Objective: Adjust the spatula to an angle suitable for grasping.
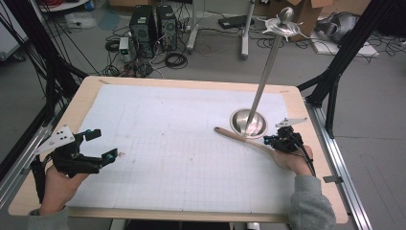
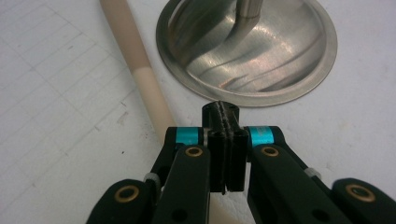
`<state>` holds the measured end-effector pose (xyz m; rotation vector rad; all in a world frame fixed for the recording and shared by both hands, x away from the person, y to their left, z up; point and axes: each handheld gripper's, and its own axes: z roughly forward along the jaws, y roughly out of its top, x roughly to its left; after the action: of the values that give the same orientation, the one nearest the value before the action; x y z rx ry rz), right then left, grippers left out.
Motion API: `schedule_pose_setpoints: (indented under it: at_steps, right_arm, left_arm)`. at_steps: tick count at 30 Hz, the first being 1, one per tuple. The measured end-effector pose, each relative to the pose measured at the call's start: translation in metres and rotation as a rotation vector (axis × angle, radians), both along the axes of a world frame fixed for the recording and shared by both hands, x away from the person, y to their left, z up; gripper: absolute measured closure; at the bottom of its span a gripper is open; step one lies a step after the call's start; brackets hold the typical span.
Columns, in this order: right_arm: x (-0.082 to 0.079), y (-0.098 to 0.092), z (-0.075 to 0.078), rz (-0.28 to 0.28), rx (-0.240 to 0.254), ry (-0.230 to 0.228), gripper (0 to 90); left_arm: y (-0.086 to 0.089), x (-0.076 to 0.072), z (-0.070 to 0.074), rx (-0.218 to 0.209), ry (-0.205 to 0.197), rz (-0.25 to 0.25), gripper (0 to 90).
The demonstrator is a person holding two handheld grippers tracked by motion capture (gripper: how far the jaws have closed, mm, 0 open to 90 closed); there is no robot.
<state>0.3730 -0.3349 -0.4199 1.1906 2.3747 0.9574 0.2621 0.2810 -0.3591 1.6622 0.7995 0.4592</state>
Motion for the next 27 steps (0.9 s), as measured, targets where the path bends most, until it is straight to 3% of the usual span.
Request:
schedule_pose_setpoints:
  at_steps: [17,27]
  right_arm:
    - [-0.0026,-0.0017,-0.0049,0.015,-0.04,0.06,90.0]
    - [-0.0053,-0.0032,-0.0033,0.004,-0.02,0.078,90.0]
  left_arm:
    - [-0.0006,0.0007,0.0003,-0.001,-0.001,-0.004,1.7]
    - [-0.0012,0.0015,0.0001,-0.001,0.001,-0.004,1.7]
